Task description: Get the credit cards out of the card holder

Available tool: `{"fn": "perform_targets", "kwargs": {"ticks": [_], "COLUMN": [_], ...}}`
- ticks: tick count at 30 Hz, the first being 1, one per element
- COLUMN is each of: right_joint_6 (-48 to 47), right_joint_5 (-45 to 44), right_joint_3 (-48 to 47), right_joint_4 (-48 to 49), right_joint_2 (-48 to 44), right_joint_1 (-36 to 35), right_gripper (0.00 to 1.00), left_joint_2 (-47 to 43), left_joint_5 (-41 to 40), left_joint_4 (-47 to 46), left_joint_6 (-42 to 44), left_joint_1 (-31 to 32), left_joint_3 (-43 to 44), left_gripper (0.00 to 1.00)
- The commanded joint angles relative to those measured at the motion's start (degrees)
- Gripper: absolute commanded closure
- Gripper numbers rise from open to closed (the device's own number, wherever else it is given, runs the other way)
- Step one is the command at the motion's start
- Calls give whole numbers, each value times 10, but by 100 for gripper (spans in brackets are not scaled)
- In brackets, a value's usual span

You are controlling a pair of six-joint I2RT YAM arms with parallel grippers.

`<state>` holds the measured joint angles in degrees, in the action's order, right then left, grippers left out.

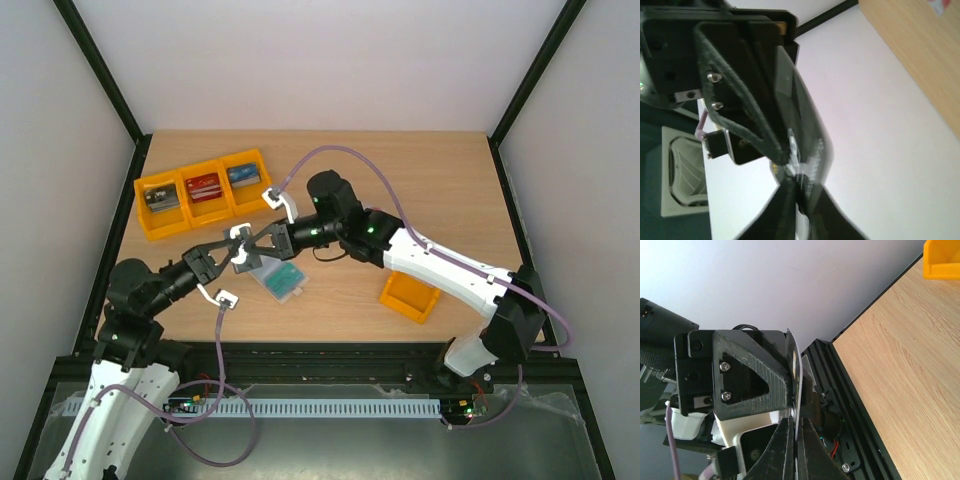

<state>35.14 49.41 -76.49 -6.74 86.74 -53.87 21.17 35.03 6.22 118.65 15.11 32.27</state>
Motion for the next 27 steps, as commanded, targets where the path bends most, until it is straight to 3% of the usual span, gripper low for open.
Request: {"fn": "perform_targets", "kwargs": {"ticks": [1, 3, 4, 8, 11, 12, 14, 17, 19, 27], "right_joint_6": [-12, -12, -13, -20, -8, -10, -17, -39, -52, -84], "right_joint_5": [3, 2, 1, -55, -119, -138, -168, -175, -164, -140], "right_joint_3": [-23, -22, -24, -22, 24, 41, 66, 90, 102, 116], "right_joint_4": [4, 7, 6, -14, -2, -4, -14, -30, -34, -41], "right_joint_2": [3, 8, 11, -2, -45, -63, -84, -99, -101, -91], "right_joint_1": [-3, -2, -1, 35, 82, 95, 118, 139, 150, 183], "right_gripper": [98, 97, 82, 4, 1, 1, 1, 1, 1, 1], "left_joint_2": [-15, -21, -23, -12, 60, 106, 204, 330, 399, 662], "left_joint_5": [11, -7, -17, -115, -294, -392, -499, -541, -562, -607], "left_joint_4": [-3, -2, 5, 58, 104, 123, 178, 281, 297, 193], "left_joint_6": [-31, -63, -69, -103, -199, -248, -330, -403, -426, -415], "left_joint_1": [-1, -1, -1, 0, -1, -1, -6, -45, -81, -216], "left_joint_3": [6, 4, 5, 20, 60, 92, 154, 244, 278, 377], "left_gripper": [97, 98, 98, 98, 98, 98, 98, 98, 98, 98]}}
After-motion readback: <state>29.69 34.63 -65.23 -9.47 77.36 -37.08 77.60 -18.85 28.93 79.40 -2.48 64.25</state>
